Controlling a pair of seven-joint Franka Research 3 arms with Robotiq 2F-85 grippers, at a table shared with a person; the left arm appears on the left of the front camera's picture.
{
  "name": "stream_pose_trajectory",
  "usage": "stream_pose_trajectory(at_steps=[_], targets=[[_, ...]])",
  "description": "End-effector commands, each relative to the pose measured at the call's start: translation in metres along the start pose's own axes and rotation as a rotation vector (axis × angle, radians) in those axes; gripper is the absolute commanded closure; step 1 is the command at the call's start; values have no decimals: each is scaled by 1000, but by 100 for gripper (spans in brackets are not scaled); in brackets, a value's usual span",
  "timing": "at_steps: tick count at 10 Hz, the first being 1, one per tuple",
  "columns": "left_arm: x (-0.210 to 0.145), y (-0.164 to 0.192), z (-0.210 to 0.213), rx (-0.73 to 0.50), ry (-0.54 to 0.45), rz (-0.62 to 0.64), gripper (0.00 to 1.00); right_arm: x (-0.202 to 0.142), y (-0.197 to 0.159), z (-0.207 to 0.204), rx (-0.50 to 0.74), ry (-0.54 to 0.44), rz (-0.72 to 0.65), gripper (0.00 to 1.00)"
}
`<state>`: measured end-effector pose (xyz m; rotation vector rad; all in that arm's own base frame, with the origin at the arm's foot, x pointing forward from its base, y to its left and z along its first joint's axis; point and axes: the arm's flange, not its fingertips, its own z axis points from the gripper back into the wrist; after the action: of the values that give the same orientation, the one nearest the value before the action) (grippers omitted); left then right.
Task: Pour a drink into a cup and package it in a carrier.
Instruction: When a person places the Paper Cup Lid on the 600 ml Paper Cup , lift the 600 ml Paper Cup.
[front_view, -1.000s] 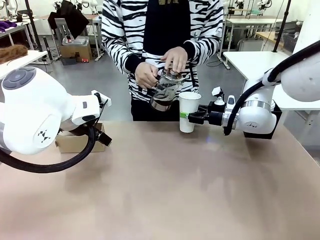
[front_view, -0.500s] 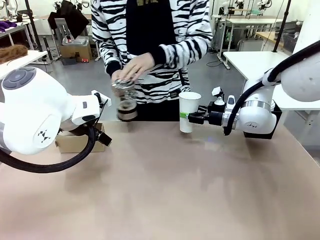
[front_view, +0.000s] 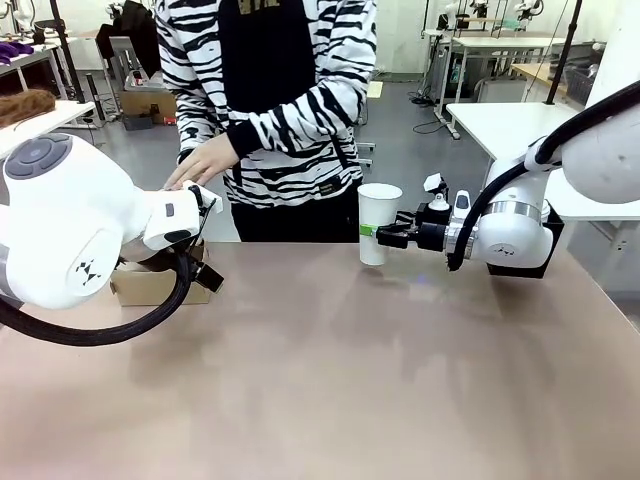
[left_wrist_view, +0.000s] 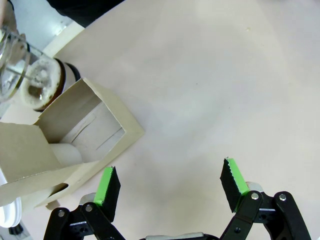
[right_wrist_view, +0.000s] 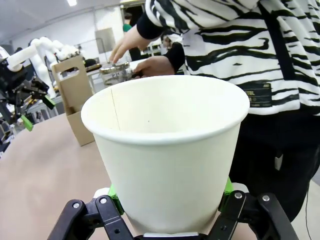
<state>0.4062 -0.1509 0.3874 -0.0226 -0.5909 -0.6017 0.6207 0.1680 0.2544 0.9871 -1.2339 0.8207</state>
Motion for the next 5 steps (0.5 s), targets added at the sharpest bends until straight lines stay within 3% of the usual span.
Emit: stream_pose_trajectory(at_steps=[1, 5], targets=[[1, 0, 2, 0, -5, -1, 0, 3, 2, -2, 3, -2, -5, 20], [1, 0, 2, 0, -5, -1, 0, 3, 2, -2, 3, -2, -5, 20]])
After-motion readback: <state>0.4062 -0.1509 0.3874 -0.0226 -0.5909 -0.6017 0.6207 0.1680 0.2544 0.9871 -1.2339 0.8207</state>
